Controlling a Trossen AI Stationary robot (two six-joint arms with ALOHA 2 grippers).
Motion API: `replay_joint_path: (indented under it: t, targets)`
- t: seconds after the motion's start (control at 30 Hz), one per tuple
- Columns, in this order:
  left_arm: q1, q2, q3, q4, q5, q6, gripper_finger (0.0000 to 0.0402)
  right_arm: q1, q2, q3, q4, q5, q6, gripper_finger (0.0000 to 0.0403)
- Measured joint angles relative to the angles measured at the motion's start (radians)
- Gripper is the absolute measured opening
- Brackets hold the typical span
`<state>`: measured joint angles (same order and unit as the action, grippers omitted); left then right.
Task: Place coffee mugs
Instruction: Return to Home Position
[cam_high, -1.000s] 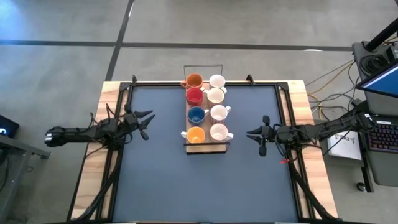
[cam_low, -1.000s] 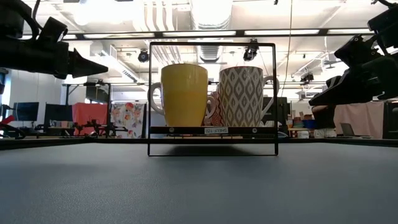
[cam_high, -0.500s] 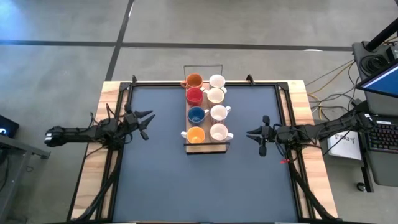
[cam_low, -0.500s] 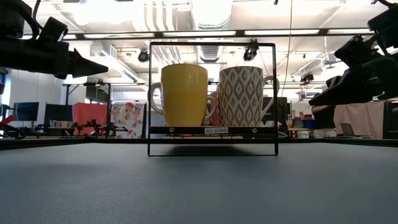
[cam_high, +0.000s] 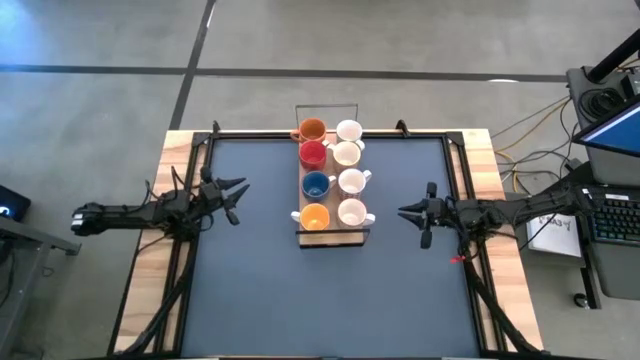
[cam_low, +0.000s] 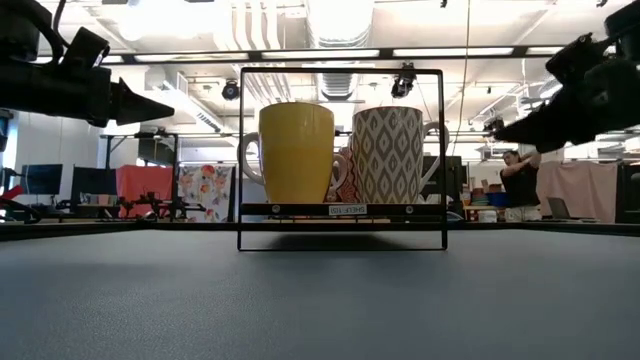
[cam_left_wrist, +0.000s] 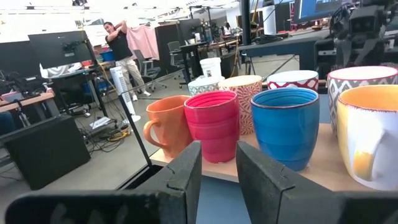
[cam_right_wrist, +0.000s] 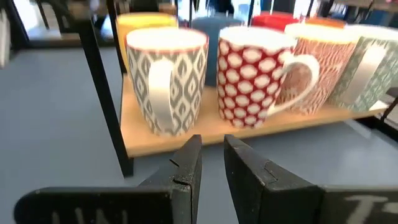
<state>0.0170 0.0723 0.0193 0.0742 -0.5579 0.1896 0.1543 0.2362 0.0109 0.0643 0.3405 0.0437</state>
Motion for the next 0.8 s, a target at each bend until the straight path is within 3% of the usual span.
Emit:
replay_joint_path:
  t: [0.5,0.8]
  targets:
    - [0.000,0.002,0.000,-0.001,0.000,0.000,0.0083,-0.007,-0.182,0.000,0.036,0.000,-0.044,0.0059]
    - [0.000,0.002,0.000,-0.001,0.000,0.000,0.0083,-0.105,-0.235,0.000,0.054,0.000,-0.018,0.0059]
